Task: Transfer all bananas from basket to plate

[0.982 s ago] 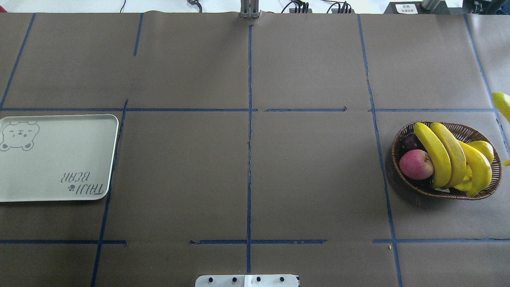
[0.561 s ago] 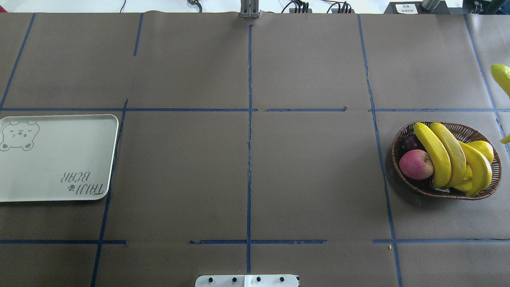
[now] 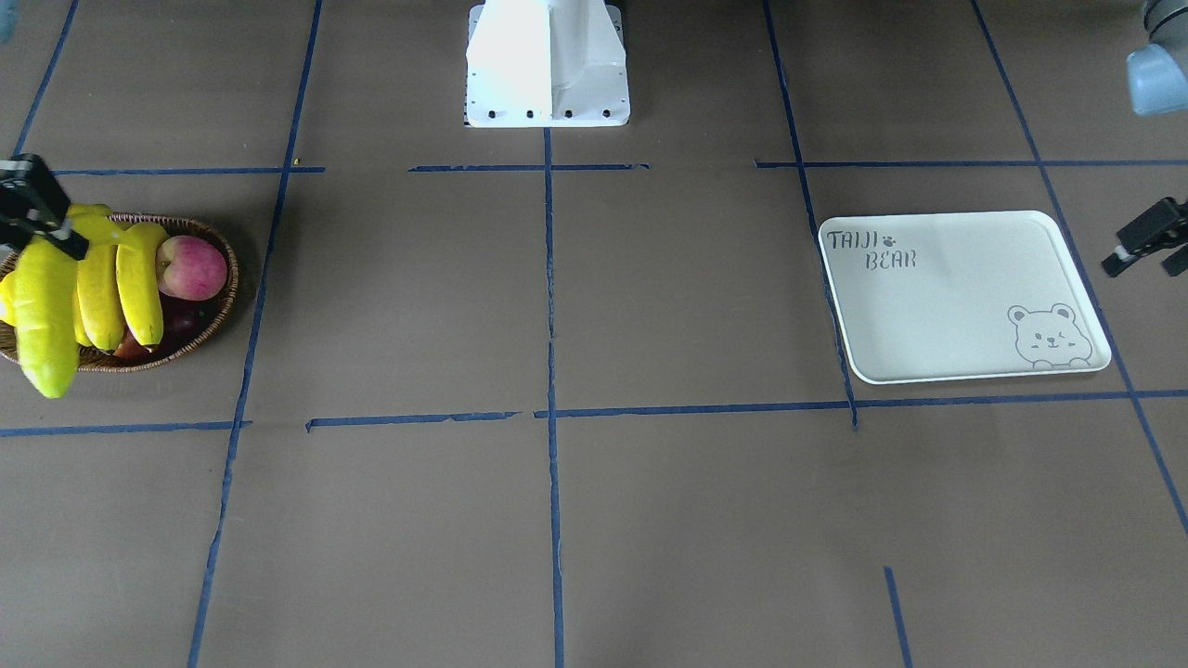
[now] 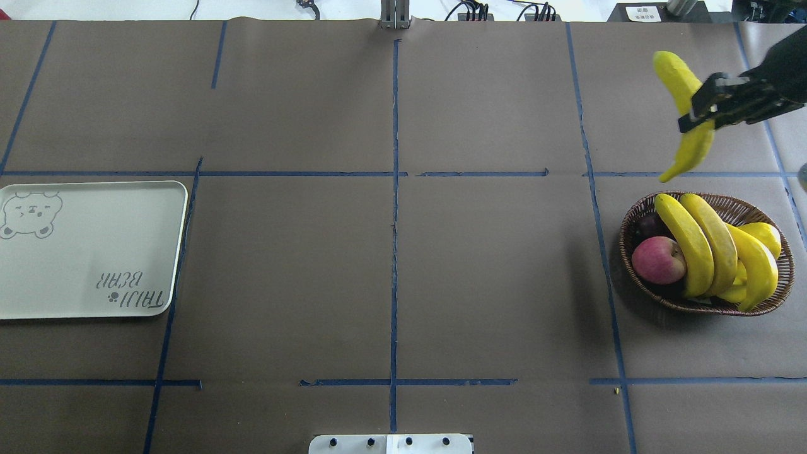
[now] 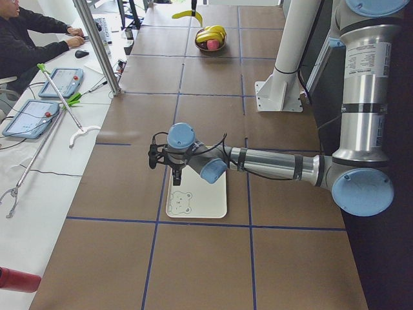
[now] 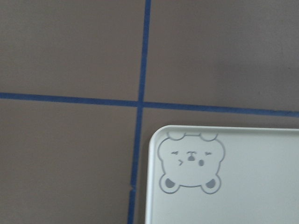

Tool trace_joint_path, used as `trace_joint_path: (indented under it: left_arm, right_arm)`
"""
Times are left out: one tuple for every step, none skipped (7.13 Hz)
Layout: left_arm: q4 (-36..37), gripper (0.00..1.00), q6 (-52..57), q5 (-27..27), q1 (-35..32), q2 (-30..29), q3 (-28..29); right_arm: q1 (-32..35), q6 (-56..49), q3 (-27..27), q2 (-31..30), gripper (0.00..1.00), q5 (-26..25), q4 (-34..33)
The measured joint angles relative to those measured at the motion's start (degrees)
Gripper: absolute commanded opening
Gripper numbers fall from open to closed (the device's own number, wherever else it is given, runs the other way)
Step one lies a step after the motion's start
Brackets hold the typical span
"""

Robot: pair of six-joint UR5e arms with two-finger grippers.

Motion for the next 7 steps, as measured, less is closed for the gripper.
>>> trace_joint_path:
  left_arm:
    - [-5.2,1.0,-10.0,1.5,3.4,-3.3,0.0]
    - [-9.3,1.0,-19.4,3.7,6.8,-7.0,-0.1]
    - [-12.8,1.0,-29.1,6.0,10.0,-10.5,-0.3]
    - [-16.2,0.99,-39.2,7.1,12.4,-14.2,-0.5]
    - [-19.4,0.99,-47.6,7.4,13.7,-17.5,-0.7]
    - [-21.5,0.99,-51.9,7.3,15.0,-20.5,-1.0]
    - [-22.3,0.99,-53.7,7.2,17.8,-23.4,-1.4]
  right_arm:
    - [-4.8,10.2,-0.1,1.6,0.02,-3.3,6.4]
    - [-10.0,19.5,0.0,2.2,0.02,-8.4,13.5]
    - [-15.4,26.6,0.2,2.5,0.01,-14.3,19.4]
    - [-20.3,30.1,0.2,2.9,0.01,-19.3,24.0]
    - [-24.2,31.4,0.1,3.8,0.01,-22.0,27.3]
    - [-27.1,31.6,-0.2,5.4,0.01,-23.1,29.0]
    - [-29.4,31.4,-0.3,7.0,0.01,-23.5,29.7]
